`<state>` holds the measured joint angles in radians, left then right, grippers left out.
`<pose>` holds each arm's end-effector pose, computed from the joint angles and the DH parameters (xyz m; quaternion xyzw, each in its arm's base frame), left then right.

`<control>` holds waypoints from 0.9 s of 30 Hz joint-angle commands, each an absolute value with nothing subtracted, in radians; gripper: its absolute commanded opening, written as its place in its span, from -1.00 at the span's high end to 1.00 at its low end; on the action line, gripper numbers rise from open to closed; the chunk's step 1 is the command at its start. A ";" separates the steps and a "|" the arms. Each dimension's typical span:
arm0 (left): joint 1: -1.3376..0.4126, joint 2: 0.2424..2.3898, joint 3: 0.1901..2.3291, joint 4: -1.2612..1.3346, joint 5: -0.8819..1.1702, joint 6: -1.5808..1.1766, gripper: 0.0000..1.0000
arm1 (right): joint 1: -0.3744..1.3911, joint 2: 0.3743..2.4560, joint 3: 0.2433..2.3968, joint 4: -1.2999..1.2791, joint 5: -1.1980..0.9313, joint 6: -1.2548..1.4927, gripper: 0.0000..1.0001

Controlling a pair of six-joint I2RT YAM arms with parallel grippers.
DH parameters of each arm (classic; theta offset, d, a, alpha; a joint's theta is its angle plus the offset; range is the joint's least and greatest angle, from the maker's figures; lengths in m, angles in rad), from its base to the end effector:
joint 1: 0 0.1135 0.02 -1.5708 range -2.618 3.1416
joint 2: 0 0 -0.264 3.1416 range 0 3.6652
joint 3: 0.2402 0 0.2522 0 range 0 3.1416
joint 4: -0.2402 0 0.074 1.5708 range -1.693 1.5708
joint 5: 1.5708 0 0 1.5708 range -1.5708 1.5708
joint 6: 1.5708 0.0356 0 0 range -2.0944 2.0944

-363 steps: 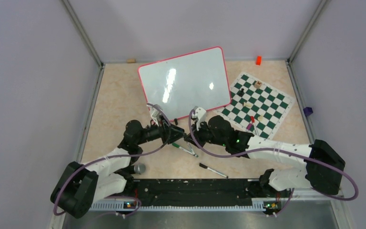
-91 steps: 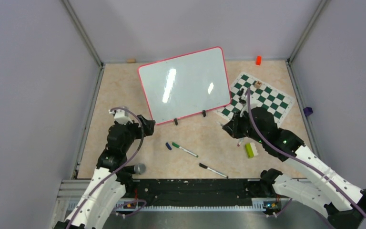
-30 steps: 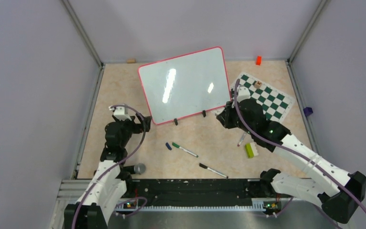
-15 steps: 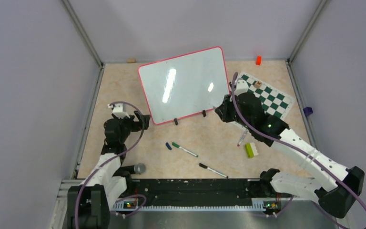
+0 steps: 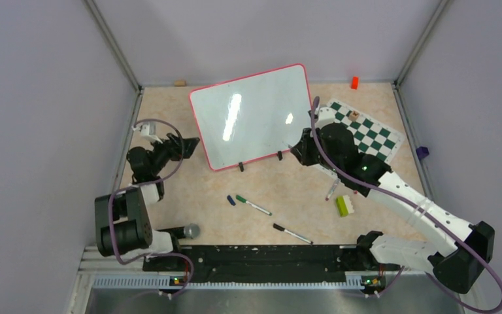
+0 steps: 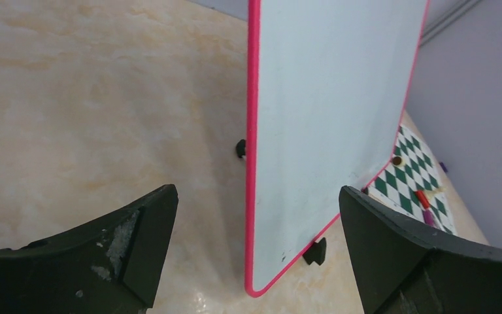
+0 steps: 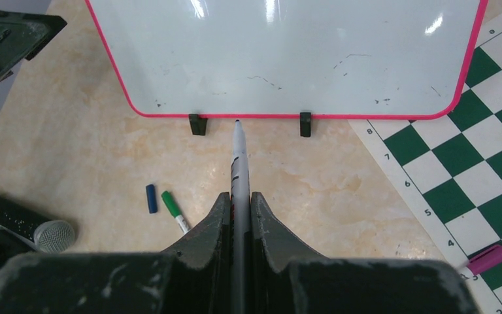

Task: Write a sentence on the whiteboard
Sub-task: Move the whiteboard to the center of the board.

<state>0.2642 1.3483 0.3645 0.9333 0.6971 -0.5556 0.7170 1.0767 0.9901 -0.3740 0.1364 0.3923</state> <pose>0.2459 0.0428 0.1952 -0.0556 0.7185 -0.3389 0.6048 0.1855 0.1553 0.3359 -0.1016 0.8425 0.2277 0.4775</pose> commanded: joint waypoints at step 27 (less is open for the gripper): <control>0.222 1.868 0.839 1.239 1.168 -0.770 -0.91 | 0.712 1.127 1.048 -0.305 0.103 0.332 1.00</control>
